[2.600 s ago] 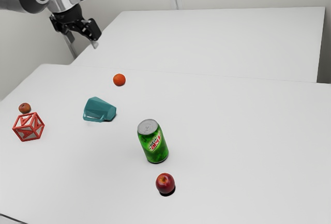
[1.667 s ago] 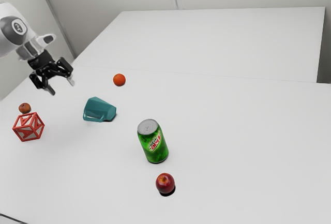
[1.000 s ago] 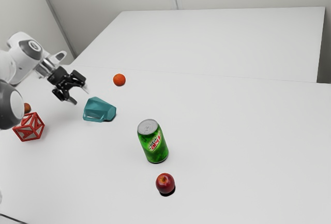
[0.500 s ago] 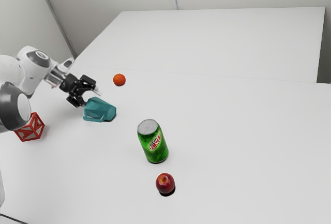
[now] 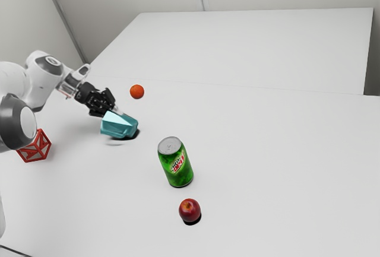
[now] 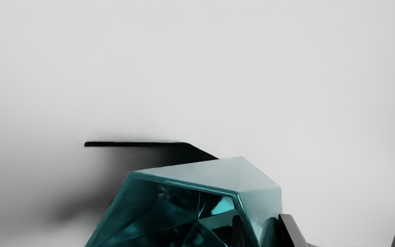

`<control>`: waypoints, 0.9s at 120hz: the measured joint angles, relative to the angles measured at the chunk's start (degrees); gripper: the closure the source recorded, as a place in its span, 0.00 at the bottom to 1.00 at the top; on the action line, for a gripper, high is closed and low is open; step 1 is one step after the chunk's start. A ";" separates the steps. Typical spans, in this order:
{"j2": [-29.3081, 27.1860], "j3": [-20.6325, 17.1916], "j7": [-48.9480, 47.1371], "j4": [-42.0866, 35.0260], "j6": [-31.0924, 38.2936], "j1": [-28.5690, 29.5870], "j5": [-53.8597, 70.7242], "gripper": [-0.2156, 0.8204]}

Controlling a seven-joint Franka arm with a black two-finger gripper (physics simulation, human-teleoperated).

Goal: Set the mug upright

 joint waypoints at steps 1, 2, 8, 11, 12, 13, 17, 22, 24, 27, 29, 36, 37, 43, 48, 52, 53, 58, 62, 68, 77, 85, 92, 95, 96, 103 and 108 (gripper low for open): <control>-0.01 -0.03 -0.02 0.01 0.00 -0.01 0.01 0.89; -0.03 -0.05 -0.03 0.01 0.00 -0.01 0.02 0.89; -0.09 -0.15 -0.14 0.03 0.02 -0.08 0.12 0.91; -0.11 -0.18 -0.19 0.02 0.02 -0.10 0.19 0.91; -0.12 -0.18 -0.21 0.02 0.03 -0.11 0.21 0.91; -0.13 -0.19 -0.23 0.02 0.03 -0.11 0.24 0.92; -0.24 -0.22 -0.29 0.01 0.04 -0.16 0.32 0.92; -0.57 -0.25 -0.37 0.00 0.05 -0.26 0.53 0.93; -0.83 -0.29 -0.40 0.00 0.07 -0.40 0.75 0.93; -1.43 -0.43 -0.44 0.00 0.12 -0.70 1.43 0.94; -1.91 -0.56 -0.47 0.00 0.17 -0.95 2.01 0.94; -4.06 -1.17 -0.57 0.00 0.41 -2.36 4.83 0.94; -4.33 -1.24 -0.59 -0.01 0.47 -2.54 5.24 0.94; -5.80 -1.76 -0.70 -0.14 1.23 -3.49 8.20 0.95; -6.83 -2.23 -0.80 -0.33 2.15 -4.22 10.76 0.95; -7.93 -2.42 -0.91 -0.81 3.05 -5.15 12.91 0.95; -8.26 -2.45 -0.97 -1.01 3.30 -5.39 13.49 0.95; -10.12 -2.59 -1.47 -2.42 4.69 -6.83 16.70 0.95; -11.67 -2.73 -2.09 -3.87 5.96 -8.09 19.42 0.95; -14.14 -3.56 -3.26 -6.79 8.15 -9.42 23.32 0.96; -17.37 -4.50 -5.49 -11.16 11.46 -11.09 28.23 0.96; -20.31 -5.42 -7.89 -15.07 13.95 -12.13 32.14 0.96; -22.67 -5.96 -10.13 -18.84 16.24 -12.88 34.81 0.96; -23.47 -6.22 -11.13 -20.06 17.08 -13.07 35.77 0.96; -23.71 -6.29 -11.46 -20.42 17.35 -13.13 36.08 0.96; -25.37 -7.11 -13.95 -22.72 18.90 -13.36 38.13 0.96; -26.52 -7.75 -15.76 -24.32 19.79 -13.47 39.13 0.96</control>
